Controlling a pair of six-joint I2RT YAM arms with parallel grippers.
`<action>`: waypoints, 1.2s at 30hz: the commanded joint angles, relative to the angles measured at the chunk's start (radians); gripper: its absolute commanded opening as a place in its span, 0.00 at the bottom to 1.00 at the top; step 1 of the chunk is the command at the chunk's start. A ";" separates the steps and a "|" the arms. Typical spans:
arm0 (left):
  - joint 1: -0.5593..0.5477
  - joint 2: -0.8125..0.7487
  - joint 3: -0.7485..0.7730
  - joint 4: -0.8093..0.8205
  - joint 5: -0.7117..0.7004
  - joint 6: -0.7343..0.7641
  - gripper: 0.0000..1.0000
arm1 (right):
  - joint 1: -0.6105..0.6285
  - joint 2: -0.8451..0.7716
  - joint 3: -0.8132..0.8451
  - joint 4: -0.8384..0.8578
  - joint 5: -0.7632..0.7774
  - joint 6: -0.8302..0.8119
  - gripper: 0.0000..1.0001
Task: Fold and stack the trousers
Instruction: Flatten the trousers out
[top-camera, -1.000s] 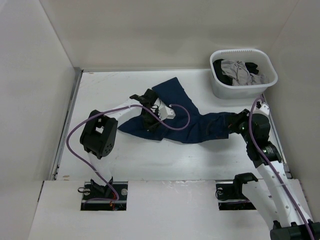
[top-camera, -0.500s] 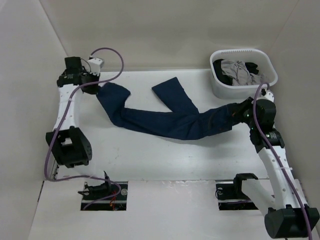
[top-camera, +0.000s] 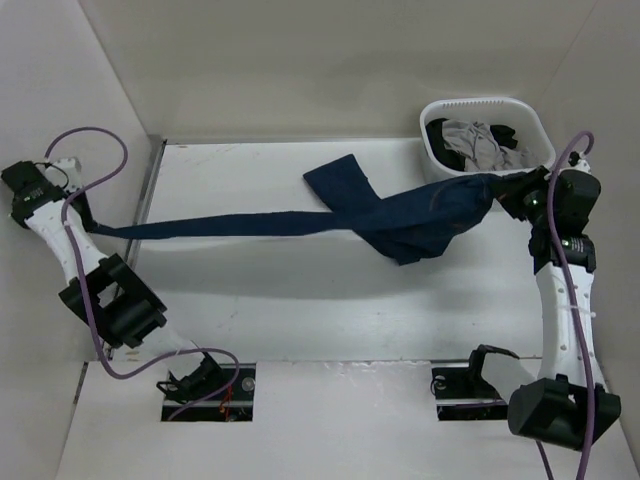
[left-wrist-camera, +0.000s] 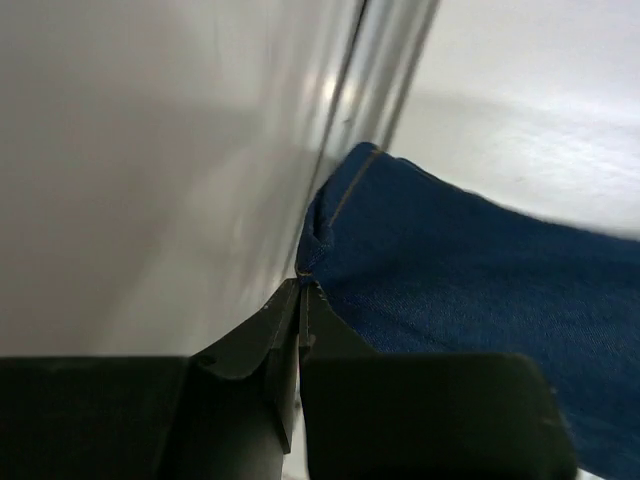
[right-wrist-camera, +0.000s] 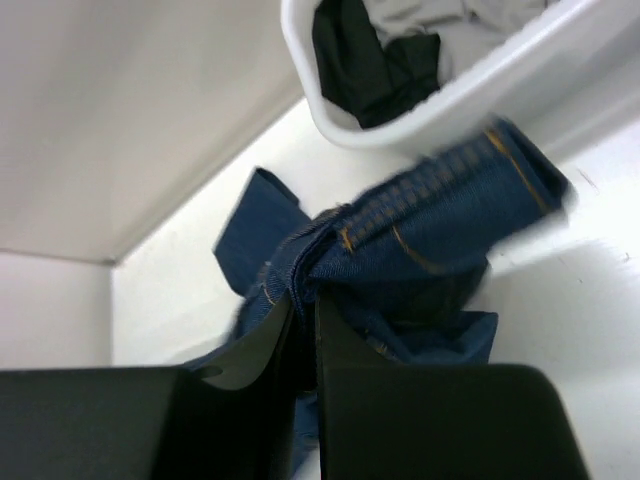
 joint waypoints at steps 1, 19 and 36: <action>0.059 -0.080 -0.025 0.016 -0.029 0.113 0.00 | -0.036 -0.049 0.008 0.038 -0.079 0.081 0.00; 0.228 -0.166 -0.502 0.236 -0.139 0.406 0.00 | -0.280 -0.679 -0.546 -0.462 0.183 0.368 0.69; 0.218 -0.167 -0.524 0.266 -0.139 0.414 0.00 | 0.086 -0.562 -0.641 -0.524 0.324 0.594 1.00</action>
